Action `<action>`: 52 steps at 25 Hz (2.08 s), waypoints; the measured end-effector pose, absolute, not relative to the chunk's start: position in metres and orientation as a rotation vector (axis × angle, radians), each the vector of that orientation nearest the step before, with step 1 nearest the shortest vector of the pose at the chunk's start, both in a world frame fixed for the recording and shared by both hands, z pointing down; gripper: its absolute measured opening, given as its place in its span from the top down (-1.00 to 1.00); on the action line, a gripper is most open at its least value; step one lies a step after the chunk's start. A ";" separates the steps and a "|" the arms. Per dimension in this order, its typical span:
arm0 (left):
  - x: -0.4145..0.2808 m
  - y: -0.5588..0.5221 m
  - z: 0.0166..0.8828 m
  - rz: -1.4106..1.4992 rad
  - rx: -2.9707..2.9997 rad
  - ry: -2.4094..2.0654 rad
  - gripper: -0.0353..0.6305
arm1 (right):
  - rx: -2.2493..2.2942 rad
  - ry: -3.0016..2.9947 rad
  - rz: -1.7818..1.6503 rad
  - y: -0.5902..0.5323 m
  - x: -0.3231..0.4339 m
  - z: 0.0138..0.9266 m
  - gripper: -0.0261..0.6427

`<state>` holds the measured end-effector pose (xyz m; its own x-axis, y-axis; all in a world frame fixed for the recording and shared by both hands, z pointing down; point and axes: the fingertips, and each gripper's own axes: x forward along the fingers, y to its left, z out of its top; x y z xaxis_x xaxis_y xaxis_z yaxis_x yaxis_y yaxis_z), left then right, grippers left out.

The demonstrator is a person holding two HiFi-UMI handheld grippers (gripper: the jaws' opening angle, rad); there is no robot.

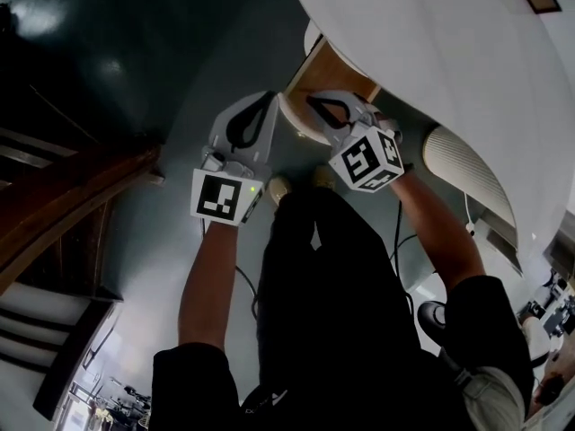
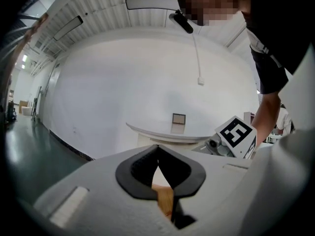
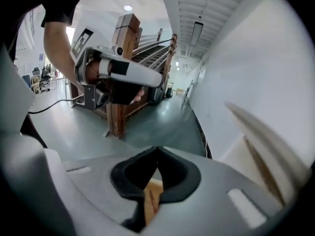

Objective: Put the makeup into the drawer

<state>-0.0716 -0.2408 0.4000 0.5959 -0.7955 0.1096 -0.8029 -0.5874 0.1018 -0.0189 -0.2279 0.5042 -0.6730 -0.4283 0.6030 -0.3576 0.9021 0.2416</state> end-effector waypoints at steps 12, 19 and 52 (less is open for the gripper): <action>-0.052 -0.202 0.295 -0.023 2.716 -1.380 0.86 | 0.716 -2.690 -0.105 -0.194 -0.015 0.345 0.91; -0.041 -0.188 0.244 -0.079 2.778 -1.359 0.86 | 0.887 -2.876 0.044 -0.181 0.001 0.274 0.91; -0.017 -0.124 0.144 -0.180 2.927 -1.331 0.86 | 1.047 -3.037 -0.071 -0.126 0.034 0.157 0.91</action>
<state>-0.0166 -0.1235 0.1437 0.6527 -0.7457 -0.1336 -0.7545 -0.6559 -0.0251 0.0339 -0.1257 0.1566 -0.7853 -0.6136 -0.0821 -0.6168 0.7869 0.0184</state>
